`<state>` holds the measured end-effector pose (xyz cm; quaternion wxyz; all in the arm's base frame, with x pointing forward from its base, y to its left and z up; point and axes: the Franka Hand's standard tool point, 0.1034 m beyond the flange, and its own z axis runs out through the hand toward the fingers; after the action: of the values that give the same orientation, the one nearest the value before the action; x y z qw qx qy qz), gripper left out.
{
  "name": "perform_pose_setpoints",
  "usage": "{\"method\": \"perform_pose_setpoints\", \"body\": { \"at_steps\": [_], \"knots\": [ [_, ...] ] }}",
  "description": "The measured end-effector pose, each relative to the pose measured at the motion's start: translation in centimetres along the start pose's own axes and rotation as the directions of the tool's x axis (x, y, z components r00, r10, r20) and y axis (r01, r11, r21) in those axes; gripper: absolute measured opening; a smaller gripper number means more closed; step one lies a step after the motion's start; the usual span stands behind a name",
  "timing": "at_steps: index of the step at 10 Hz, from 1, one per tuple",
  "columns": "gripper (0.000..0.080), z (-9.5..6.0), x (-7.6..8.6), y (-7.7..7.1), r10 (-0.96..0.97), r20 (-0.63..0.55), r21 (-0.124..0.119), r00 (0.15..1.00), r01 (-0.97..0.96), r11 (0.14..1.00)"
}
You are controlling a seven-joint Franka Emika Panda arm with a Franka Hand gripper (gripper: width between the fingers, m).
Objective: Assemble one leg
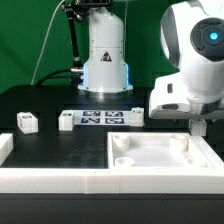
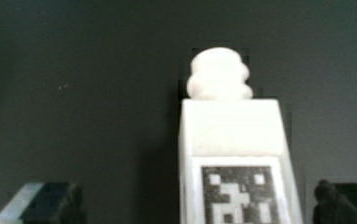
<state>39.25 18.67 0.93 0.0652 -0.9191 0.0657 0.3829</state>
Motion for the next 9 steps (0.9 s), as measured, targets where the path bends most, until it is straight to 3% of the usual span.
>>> {"method": "perform_pose_setpoints", "body": {
  "at_steps": [2, 4, 7, 9],
  "knots": [
    [0.0649, 0.3, -0.1, -0.4, 0.029, 0.001, -0.010, 1.000, -0.029, 1.000],
    [0.0329, 0.1, 0.0, -0.5, 0.029, -0.003, -0.009, 1.000, -0.029, 1.000],
    [0.0286, -0.8, -0.1, -0.7, 0.035, -0.017, -0.011, 0.999, -0.035, 0.999],
    [0.0286, -2.5, -0.2, 0.1, 0.028, -0.033, 0.002, 0.999, -0.028, 1.000]
  ]
}}
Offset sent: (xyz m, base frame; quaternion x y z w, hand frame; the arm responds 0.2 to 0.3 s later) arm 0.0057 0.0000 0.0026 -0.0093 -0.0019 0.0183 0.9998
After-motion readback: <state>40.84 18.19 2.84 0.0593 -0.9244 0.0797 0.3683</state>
